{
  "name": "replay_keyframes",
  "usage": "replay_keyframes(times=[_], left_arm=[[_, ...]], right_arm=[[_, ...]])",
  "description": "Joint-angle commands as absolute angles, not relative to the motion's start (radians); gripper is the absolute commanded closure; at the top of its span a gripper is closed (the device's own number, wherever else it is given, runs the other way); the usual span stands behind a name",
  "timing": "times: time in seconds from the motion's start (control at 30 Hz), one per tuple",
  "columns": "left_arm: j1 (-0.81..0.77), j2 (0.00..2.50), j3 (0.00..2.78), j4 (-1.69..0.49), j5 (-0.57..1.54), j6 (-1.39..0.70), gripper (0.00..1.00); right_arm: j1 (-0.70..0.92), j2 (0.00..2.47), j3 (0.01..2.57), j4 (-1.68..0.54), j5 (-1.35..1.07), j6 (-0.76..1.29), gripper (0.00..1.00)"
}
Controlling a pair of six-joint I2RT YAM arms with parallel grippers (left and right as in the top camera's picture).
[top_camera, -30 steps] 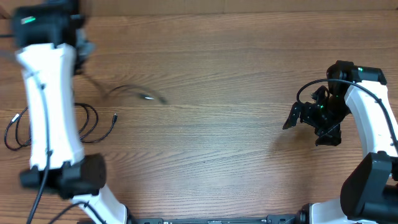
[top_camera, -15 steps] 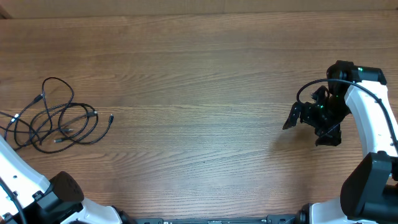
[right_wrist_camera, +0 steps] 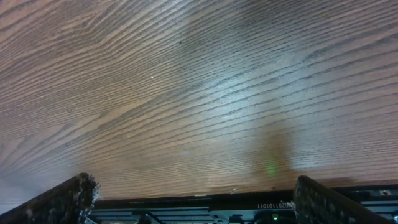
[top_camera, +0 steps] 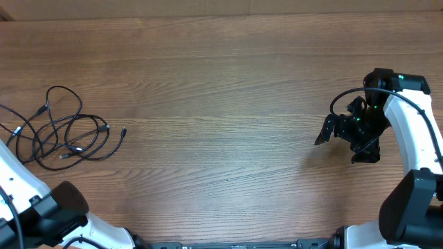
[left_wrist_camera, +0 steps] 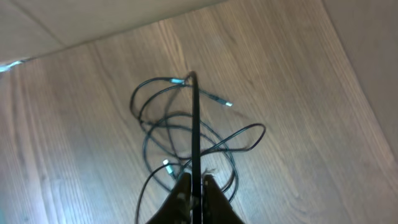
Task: Untangle cables
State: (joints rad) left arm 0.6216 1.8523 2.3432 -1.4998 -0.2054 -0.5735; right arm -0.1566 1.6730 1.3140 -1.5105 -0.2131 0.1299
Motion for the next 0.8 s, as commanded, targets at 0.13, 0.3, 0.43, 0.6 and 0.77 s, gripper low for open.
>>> replay_keyframes(times=[0.13,0.3,0.43,0.6,0.77], left_arm=[[0.614,1.909,2.357,-1.48,-0.105,-0.496,0.0],[0.612,1.909,2.357,-1.47,-0.004,-0.453,0.0],[0.589,1.909,2.357,-1.469,0.138,-0.362,0.0],[0.508,1.909,2.357,-1.47,0.348,-0.173,0.0],[0.371,1.909,2.357,-1.517,0.354,-0.057,0.01]], right_arm=[[-0.16,1.659,1.329,-1.509,-0.219,0.127,0.0],[-0.16,1.659,1.329,-1.509,-0.219,0.127,0.0],[-0.16,1.659,1.329,-1.509,-0.219,0.127,0.0],[-0.16,1.659,1.329,-1.508,-0.219,0.127,0.0],[-0.16,1.659,1.329,-1.505,-0.219,0.127,0.0]])
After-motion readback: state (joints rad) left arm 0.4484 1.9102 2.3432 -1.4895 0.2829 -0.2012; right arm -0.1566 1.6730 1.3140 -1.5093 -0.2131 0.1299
